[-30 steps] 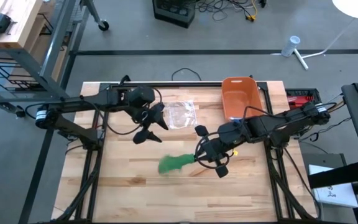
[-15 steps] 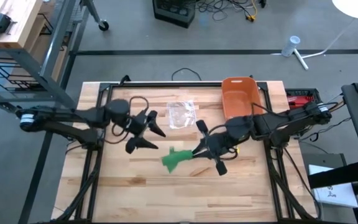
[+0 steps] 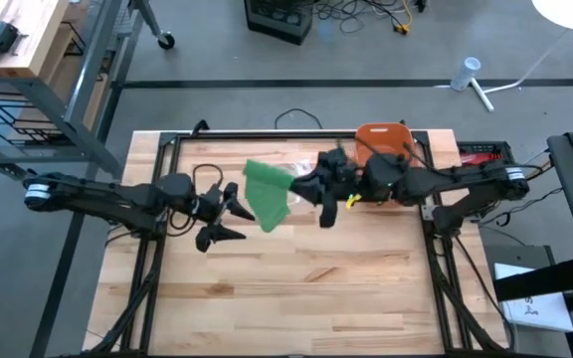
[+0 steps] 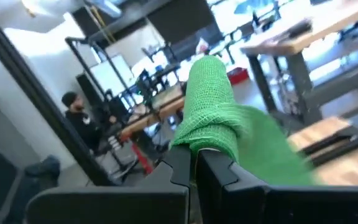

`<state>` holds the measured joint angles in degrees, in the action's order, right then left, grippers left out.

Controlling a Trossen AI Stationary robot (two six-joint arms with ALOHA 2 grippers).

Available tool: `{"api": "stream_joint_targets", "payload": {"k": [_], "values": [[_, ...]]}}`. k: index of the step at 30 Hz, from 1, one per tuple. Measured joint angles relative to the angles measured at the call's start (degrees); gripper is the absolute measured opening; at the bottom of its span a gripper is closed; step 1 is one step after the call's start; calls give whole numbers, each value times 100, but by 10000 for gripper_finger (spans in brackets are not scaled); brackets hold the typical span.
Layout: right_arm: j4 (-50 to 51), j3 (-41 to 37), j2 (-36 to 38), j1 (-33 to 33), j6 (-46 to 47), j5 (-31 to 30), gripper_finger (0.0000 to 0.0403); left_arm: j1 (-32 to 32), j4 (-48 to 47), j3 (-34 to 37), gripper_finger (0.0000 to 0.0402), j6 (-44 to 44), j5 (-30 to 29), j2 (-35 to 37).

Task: Roll bandage
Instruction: Roll the green bandage

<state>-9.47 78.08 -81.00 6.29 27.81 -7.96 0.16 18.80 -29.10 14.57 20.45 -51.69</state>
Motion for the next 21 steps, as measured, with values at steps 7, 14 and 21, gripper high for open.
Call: {"api": "stream_joint_targets", "payload": {"k": [7, 14, 21], "values": [[-1258, -12, -454, -354, 662, -109, 0, 0, -3135, -231, 251, -98, -740, 1112], [-1849, 13, -1010, -743, 757, 304, 0, 6, -4262, -491, 240, -74, -1815, 1931], [-1254, 41, -968, -969, -1573, 1531, 0, 2, -3648, -337, 243, -481, -2461, 2241]]}}
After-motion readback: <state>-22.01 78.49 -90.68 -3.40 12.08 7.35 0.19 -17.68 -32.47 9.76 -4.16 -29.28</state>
